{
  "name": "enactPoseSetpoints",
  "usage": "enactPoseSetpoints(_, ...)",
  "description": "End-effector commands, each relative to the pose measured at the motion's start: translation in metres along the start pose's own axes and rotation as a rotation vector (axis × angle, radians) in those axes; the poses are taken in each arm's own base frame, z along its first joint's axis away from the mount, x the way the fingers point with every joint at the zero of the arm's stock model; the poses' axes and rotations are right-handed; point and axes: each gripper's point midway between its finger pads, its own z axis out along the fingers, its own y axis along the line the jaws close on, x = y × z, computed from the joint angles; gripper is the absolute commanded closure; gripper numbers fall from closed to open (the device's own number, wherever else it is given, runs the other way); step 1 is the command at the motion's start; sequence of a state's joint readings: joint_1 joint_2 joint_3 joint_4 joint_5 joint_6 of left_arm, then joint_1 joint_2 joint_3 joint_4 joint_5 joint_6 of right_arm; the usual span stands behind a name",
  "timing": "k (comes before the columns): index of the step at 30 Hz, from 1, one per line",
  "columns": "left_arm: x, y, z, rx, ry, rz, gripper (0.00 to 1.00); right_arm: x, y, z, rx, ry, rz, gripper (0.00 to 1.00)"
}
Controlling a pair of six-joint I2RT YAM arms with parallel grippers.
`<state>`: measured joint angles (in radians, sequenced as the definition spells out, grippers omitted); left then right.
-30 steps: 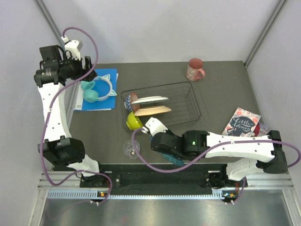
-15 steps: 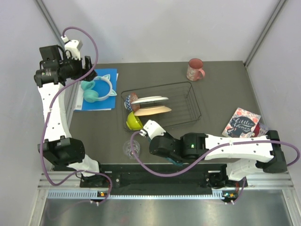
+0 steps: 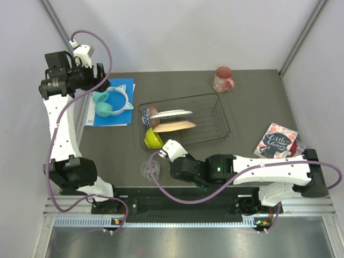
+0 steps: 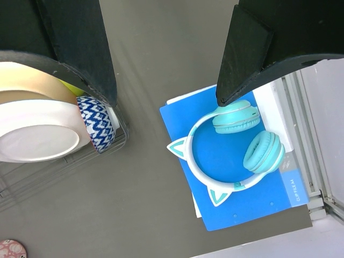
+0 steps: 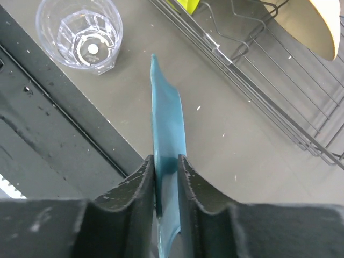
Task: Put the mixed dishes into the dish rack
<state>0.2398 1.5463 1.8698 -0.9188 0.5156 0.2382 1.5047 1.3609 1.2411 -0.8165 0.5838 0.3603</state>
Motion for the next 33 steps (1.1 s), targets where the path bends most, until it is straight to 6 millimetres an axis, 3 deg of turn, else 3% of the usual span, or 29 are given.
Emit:
enactPoseSetpoints(1,-0.021,-0.002,-0.014,-0.017,-0.084,0.043,0.21,0.043,0.014,0.003,-0.057,0.141,-0.042,0.76)
enactPoseSetpoints(8,-0.021,-0.002,-0.014,-0.018,-0.085,0.041,0.21,0.056,0.018,0.008,-0.074,0.168,-0.037,0.78)
enactPoseSetpoints(20,-0.022,0.0,-0.017,-0.028,-0.091,0.05,0.21,0.085,0.024,0.018,-0.093,0.254,-0.059,0.64)
enactPoseSetpoints(26,-0.021,0.002,-0.017,-0.03,-0.091,0.043,0.21,0.089,0.018,0.021,-0.076,0.274,-0.052,0.66)
enactPoseSetpoints(29,-0.021,0.002,-0.018,-0.028,-0.092,0.044,0.21,0.085,0.018,0.02,-0.083,0.261,-0.042,1.0)
enactPoseSetpoints(33,-0.019,0.002,-0.017,-0.029,-0.088,0.041,0.21,0.073,0.013,0.017,-0.064,0.224,-0.04,1.0)
